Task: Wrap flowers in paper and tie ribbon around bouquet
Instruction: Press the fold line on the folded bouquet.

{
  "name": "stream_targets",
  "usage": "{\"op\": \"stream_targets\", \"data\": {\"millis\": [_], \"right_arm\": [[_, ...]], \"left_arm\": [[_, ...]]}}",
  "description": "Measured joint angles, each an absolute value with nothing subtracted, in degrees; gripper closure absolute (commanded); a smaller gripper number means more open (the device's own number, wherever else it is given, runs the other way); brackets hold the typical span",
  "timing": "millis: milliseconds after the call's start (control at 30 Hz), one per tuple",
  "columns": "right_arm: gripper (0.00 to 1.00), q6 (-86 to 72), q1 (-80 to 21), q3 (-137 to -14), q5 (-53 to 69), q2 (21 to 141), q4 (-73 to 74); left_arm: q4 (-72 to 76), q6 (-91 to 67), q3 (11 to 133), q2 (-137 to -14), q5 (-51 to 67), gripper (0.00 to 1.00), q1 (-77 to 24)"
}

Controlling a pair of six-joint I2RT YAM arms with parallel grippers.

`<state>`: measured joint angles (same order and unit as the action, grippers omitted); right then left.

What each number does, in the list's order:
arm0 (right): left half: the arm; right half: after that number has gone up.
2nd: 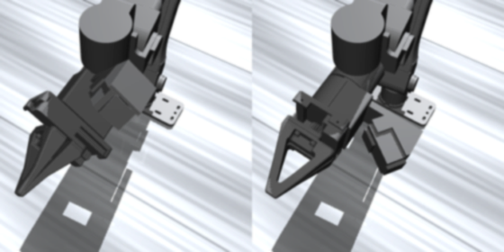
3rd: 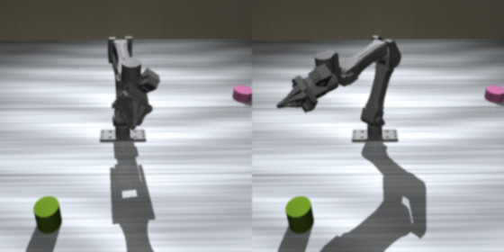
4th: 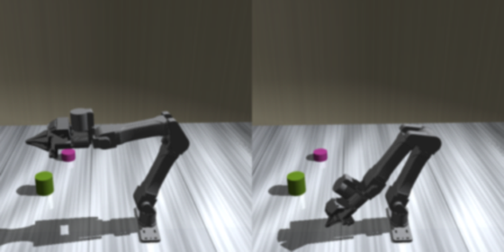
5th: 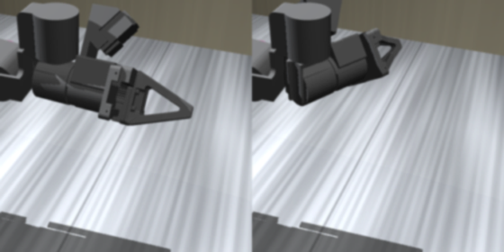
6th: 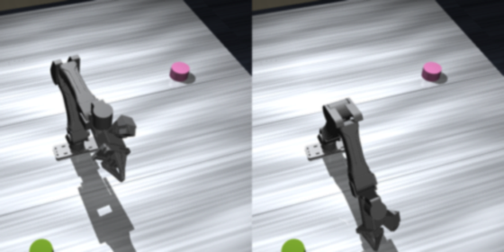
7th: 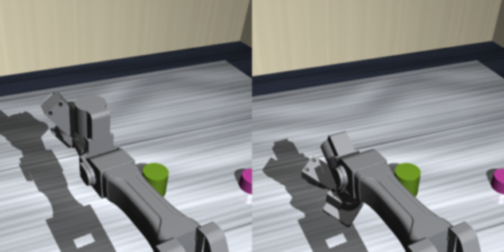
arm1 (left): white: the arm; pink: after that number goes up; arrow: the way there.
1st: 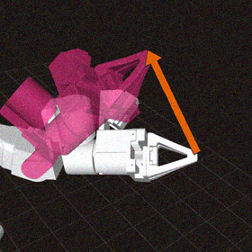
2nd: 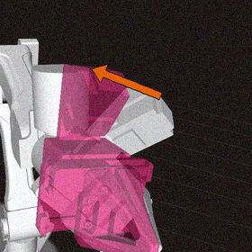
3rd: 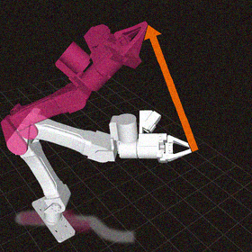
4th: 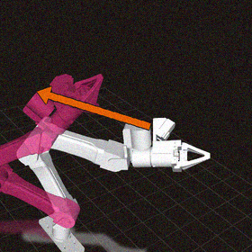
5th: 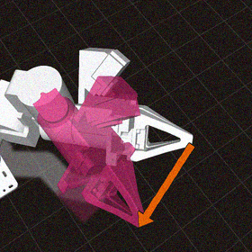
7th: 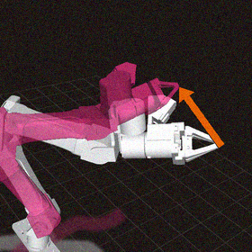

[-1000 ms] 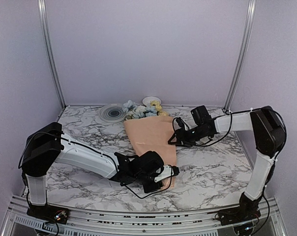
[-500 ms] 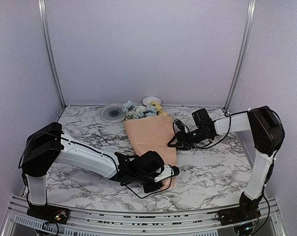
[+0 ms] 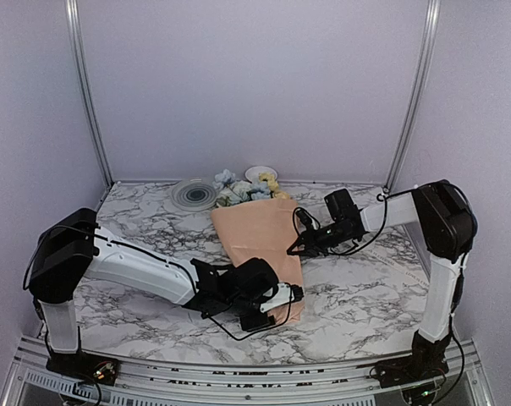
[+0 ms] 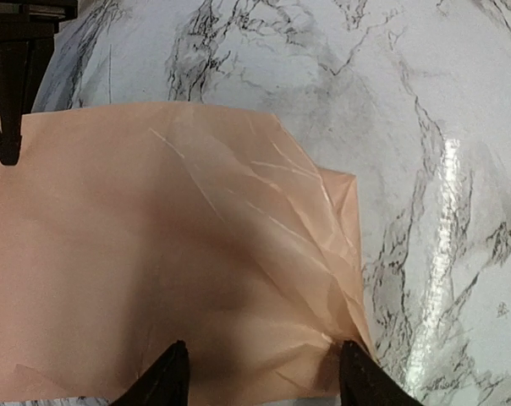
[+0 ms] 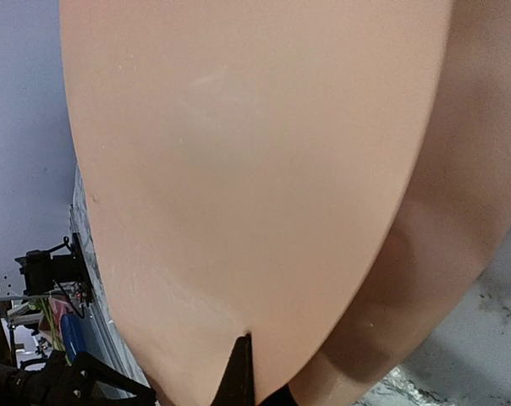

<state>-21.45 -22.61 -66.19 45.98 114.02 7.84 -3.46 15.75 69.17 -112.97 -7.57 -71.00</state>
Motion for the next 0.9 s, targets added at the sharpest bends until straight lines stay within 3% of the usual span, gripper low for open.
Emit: {"op": "stream_targets", "data": {"millis": [167,400,700,900], "right_arm": [[1.0,-22.5,-22.5,-66.2,45.9,114.1,4.2],[1.0,-24.2,-22.5,-65.5,45.9,114.1,-0.3],[1.0,-25.9,-22.6,-64.8,46.0,114.1,-2.6],[1.0,-26.3,-23.1,-64.7,46.0,114.1,-3.0]], "left_arm": [[-6.2,16.9,66.0,-109.4,-7.6,0.39,-71.7],[-6.8,18.0,65.8,-108.3,-5.4,0.54,-72.4],[-4.7,19.2,68.9,-108.2,-3.0,0.53,-72.5],[-4.6,19.9,70.0,-113.1,-0.3,0.6,-72.5]]}}
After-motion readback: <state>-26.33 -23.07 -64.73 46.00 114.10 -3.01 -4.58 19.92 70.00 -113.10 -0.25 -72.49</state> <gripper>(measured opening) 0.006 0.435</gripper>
